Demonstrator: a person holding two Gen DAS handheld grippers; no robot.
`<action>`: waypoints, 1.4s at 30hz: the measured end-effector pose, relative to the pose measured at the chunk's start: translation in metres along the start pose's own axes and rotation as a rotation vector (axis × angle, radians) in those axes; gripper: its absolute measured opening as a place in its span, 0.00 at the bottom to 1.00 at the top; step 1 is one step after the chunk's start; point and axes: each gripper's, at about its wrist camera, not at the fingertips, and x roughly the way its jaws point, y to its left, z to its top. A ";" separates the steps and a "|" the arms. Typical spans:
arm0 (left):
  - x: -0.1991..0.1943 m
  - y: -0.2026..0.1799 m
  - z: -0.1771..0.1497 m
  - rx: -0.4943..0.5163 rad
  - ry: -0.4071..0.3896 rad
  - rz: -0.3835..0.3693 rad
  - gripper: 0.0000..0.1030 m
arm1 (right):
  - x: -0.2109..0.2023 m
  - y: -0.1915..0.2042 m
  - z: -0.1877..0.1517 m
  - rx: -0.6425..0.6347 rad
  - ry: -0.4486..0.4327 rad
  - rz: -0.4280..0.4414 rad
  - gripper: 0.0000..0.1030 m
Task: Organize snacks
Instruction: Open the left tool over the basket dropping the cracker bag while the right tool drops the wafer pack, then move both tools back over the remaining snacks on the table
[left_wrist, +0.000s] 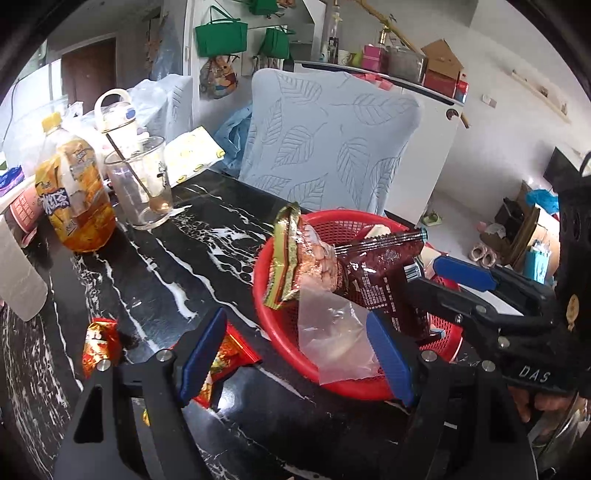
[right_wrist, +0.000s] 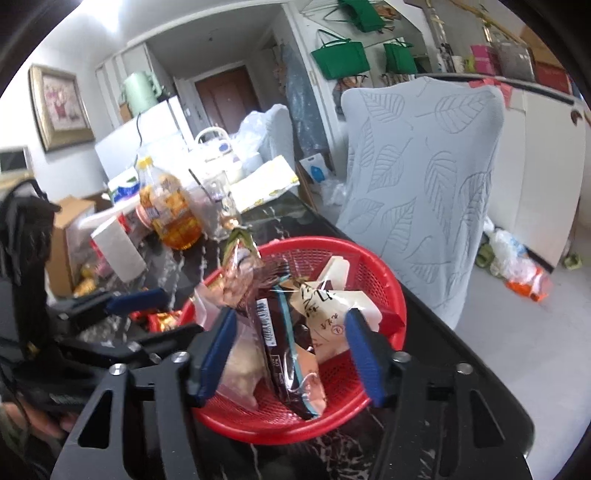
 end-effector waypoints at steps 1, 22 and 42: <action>0.000 0.000 0.000 0.003 0.001 0.001 0.75 | -0.002 0.001 -0.001 -0.007 -0.002 -0.003 0.60; -0.062 -0.011 0.009 0.041 -0.098 0.027 0.75 | -0.043 0.028 0.010 -0.035 -0.042 -0.022 0.60; -0.168 0.004 -0.008 0.010 -0.229 0.159 0.75 | -0.108 0.101 0.023 -0.121 -0.135 0.011 0.61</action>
